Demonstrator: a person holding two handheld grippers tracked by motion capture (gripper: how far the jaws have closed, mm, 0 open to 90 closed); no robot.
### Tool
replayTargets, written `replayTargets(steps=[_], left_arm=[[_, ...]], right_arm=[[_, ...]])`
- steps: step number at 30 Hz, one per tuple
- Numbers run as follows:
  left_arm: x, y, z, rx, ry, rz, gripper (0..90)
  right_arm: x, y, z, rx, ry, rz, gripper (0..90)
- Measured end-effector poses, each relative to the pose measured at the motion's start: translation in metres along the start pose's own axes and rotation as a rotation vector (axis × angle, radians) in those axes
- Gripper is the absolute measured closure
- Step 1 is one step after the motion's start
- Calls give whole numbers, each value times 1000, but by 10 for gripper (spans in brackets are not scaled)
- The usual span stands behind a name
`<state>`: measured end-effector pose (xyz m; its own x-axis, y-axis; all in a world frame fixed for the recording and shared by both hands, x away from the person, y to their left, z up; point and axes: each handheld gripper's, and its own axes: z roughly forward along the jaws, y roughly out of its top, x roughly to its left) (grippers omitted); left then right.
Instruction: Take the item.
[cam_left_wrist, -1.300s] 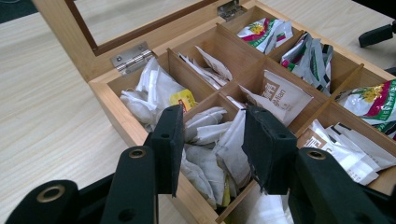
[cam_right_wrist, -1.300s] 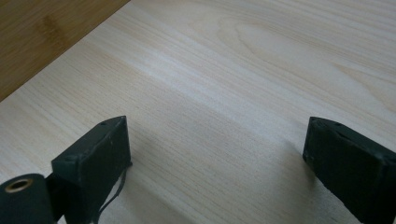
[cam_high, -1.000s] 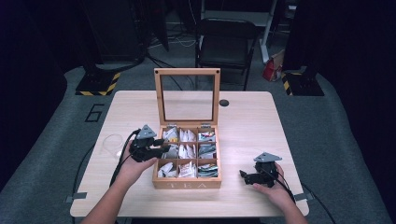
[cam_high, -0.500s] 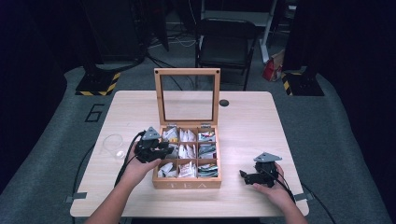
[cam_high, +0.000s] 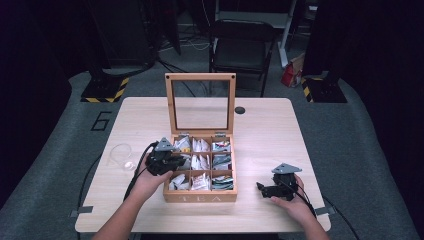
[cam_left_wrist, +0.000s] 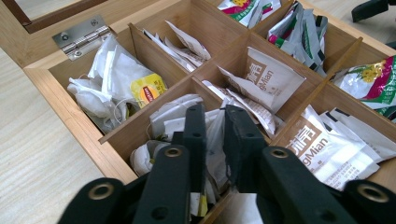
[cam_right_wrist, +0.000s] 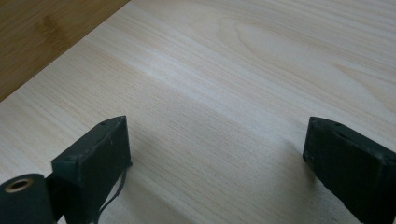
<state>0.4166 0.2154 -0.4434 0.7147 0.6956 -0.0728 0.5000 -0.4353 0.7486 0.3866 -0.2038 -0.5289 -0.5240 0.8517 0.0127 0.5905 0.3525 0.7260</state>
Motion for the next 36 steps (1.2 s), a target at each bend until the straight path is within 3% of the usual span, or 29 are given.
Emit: replayTargets(steps=[5,23,36], left_arm=[[-1,0,0,4,-6,14,869],[-2,0,-2,0,-9,13,875],[1,10,-16,-54,7,7,876]], right_arm=[[0,0,0,0,0,0,67],[0,0,0,1,5,2,67],[0,0,0,1,5,2,67]])
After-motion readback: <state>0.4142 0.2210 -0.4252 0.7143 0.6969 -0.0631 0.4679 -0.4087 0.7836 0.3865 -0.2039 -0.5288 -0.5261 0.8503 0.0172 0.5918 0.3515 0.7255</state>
